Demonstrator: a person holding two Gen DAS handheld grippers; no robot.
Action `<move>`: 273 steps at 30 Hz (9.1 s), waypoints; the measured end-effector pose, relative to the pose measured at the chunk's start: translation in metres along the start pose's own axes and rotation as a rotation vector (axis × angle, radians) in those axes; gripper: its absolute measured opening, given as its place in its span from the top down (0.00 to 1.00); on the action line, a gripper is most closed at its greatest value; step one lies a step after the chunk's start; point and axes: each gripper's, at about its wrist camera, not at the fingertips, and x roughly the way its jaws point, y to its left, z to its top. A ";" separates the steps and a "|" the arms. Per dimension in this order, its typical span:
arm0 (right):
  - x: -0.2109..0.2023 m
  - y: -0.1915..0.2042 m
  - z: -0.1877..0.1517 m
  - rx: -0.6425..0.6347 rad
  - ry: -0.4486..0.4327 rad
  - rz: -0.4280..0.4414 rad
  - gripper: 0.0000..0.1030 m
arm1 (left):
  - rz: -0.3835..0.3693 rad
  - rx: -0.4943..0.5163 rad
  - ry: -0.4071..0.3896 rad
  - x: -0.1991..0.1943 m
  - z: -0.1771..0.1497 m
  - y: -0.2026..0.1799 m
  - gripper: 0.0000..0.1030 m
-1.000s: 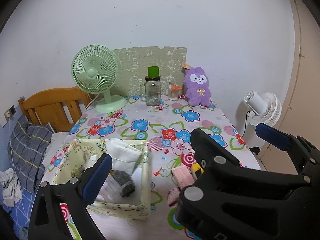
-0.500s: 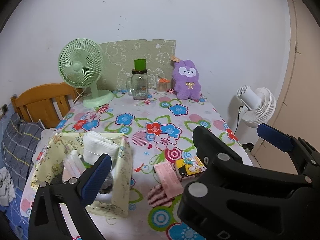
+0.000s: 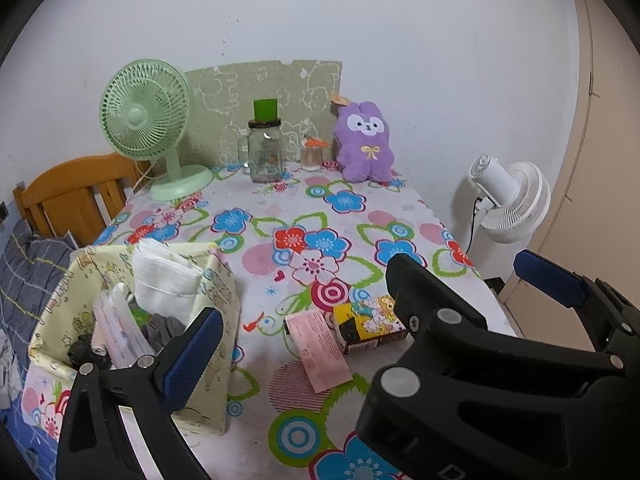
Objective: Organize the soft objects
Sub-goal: 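Move both tools toward the pink packet and yellow snack box on the sheet, then grasp the pink paper packet with the left tool while the right tool grasps the yellow snack box, then carry the pink packet with the left tool while the right tool carries the snack box over the fabric box, then lower the pink packet with the left tool while the right tool lowers the snack box into the box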
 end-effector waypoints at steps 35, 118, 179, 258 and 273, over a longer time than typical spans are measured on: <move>0.083 -0.036 -0.043 0.053 0.167 0.001 0.03 | 0.071 -0.013 0.153 0.082 -0.033 -0.011 0.10; 0.102 -0.028 -0.051 0.031 0.273 -0.031 0.28 | 0.021 0.043 0.198 0.086 -0.039 -0.009 0.61; -0.038 0.037 0.018 0.025 -0.011 -0.053 0.28 | -0.057 0.090 -0.066 -0.053 0.021 0.027 0.61; 0.088 0.219 -0.004 -0.151 0.193 0.211 0.25 | 0.173 -0.055 0.107 0.010 -0.009 0.219 0.29; 0.084 0.225 -0.002 -0.194 0.129 0.217 0.02 | 0.179 -0.039 0.095 -0.003 -0.011 0.211 0.13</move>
